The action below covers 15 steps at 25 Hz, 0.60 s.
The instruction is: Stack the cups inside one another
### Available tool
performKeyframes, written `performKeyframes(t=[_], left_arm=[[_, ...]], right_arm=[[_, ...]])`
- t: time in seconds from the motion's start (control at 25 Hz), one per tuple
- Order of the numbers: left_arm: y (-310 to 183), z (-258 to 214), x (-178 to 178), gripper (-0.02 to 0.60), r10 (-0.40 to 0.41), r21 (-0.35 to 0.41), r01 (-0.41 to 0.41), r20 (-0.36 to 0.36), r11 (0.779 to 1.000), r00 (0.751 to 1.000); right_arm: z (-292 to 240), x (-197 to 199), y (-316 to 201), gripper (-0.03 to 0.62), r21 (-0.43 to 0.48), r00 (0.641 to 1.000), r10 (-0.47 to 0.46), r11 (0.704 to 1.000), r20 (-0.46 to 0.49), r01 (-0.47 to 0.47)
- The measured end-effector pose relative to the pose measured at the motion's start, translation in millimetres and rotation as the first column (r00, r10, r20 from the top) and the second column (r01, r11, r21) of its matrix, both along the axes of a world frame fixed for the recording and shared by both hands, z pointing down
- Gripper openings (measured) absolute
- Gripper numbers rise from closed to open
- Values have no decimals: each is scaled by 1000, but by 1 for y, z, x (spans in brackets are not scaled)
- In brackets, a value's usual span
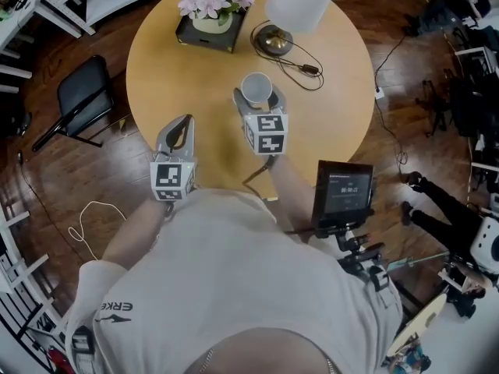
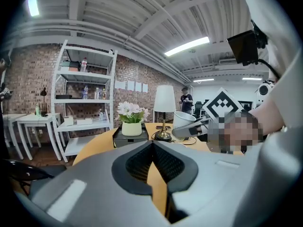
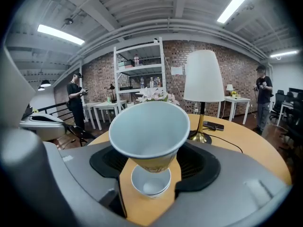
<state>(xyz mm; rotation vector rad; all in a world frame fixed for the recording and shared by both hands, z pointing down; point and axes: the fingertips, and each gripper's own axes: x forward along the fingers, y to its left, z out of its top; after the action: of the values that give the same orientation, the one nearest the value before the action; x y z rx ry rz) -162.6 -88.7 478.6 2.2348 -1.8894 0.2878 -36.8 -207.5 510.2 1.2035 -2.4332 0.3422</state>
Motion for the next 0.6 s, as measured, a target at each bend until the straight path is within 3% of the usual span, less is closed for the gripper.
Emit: performKeyframes(t=[0.2, 0.6], left_arm=[[-16, 26, -9, 2, -18, -65, 17, -9, 998, 1000], [-25, 44, -7, 2, -14, -106, 12, -23, 994, 1000]], right_arm=[[33, -5, -14, 328, -67, 1000, -3, 998, -9, 2], [59, -9, -12, 328, -118, 999, 6, 993, -34, -10]])
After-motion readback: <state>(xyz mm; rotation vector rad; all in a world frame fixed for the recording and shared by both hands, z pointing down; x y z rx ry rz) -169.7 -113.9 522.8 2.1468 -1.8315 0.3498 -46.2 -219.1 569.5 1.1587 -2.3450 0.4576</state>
